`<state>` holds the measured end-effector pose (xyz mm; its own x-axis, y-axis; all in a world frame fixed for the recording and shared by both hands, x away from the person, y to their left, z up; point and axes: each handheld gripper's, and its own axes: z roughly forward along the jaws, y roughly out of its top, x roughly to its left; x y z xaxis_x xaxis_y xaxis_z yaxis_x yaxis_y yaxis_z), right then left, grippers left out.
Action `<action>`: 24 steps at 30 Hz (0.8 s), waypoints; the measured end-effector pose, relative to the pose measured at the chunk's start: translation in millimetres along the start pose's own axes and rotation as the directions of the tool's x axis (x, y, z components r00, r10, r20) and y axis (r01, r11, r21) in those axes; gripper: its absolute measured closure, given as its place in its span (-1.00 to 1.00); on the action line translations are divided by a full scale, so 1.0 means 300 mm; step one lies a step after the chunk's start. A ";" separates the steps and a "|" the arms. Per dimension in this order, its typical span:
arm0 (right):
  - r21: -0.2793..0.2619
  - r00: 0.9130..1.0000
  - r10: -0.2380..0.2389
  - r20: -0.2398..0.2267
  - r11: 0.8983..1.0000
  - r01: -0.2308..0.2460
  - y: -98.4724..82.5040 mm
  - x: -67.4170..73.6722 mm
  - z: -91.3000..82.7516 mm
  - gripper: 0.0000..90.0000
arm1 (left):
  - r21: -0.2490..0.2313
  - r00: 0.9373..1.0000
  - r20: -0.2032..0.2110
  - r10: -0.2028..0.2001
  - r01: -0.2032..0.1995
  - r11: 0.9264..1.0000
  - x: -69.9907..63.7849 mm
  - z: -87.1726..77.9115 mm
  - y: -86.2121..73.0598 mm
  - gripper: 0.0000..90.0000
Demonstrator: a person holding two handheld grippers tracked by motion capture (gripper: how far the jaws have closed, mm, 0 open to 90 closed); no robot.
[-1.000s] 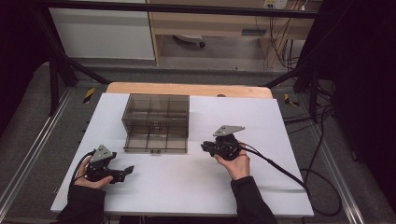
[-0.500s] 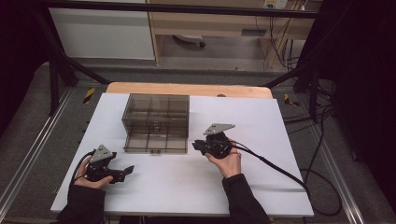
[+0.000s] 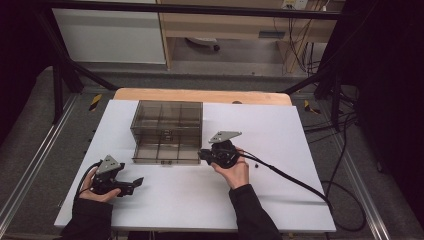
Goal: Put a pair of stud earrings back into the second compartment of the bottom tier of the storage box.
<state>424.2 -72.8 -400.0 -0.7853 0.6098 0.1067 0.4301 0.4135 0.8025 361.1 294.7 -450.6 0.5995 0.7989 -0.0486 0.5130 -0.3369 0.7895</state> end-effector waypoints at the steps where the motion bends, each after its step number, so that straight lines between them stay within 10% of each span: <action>1: 0.002 1.000 -0.001 0.001 1.000 0.001 0.003 0.003 0.006 0.80 | 0.000 1.000 0.000 0.000 0.000 1.000 0.000 0.000 0.000 -0.86; 24: 0.004 1.000 -0.005 -0.001 1.000 0.005 0.042 0.025 0.086 0.80 | -0.001 1.000 0.000 -0.002 0.002 1.000 0.002 0.000 0.000 -0.86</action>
<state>435.4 -45.4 -404.2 -0.7880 0.6070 0.1029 0.4277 0.4195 0.8007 361.5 295.3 -450.7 0.5987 0.7994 -0.0499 0.5134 -0.3352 0.7900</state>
